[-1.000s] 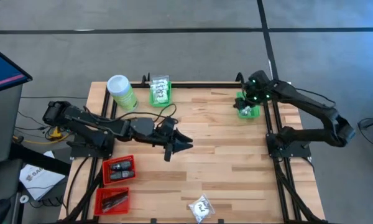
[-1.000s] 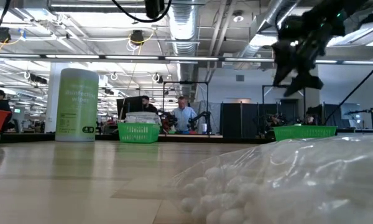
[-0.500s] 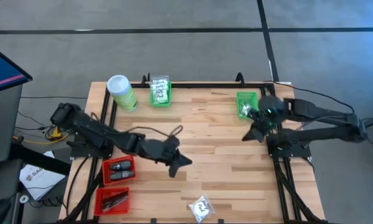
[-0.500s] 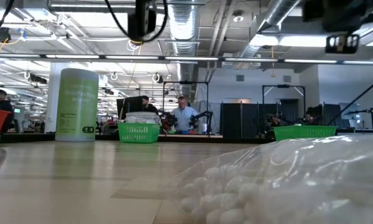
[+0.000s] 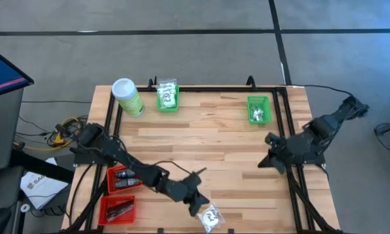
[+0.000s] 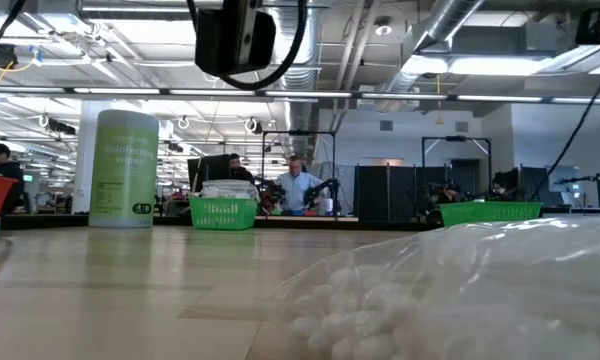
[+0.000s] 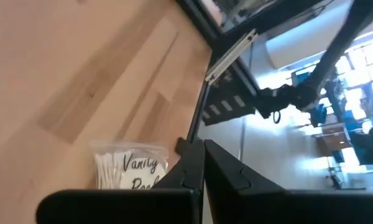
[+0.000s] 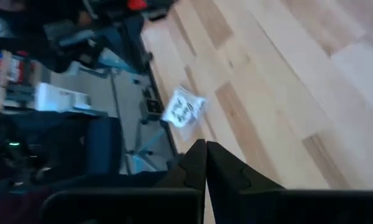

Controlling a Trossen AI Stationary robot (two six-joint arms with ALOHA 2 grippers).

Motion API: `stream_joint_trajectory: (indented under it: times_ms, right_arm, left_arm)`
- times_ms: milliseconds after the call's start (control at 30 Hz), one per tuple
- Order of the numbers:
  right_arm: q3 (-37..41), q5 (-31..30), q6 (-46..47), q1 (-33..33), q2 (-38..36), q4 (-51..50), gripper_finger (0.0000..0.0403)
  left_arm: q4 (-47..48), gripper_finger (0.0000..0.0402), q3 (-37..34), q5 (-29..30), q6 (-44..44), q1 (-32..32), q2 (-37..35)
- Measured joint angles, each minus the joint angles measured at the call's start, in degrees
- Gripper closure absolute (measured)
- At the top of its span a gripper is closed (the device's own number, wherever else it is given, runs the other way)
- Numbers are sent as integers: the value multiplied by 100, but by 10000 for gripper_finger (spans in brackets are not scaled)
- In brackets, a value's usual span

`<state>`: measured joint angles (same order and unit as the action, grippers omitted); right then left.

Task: Pick & Place Travel size toiletries
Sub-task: Put the white vanity pack into the top left green basket

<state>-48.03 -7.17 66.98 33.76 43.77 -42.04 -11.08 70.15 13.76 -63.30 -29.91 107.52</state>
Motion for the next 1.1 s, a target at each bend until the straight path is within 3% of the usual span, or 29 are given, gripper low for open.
stream_joint_trajectory:
  times_ms: [200,400,567,800,1100]
  right_arm:
    - [7,-322,273,816,974,816,402]
    - [9,-322,273,1164,2196,2138,402]
    - [4,-268,451,1288,3028,3147,402]
    - [7,-20,947,1313,3970,3794,403]
    - [9,143,1274,1298,4669,4566,403]
  left_arm:
    - [664,401,661,-111,-143,-99,441]
    - [1344,401,1242,-500,-140,-180,799]
    - [1610,401,1438,-650,-243,-347,965]
    - [1729,401,1449,-715,-457,-534,1128]
    - [1786,401,1445,-887,-725,-551,1525]
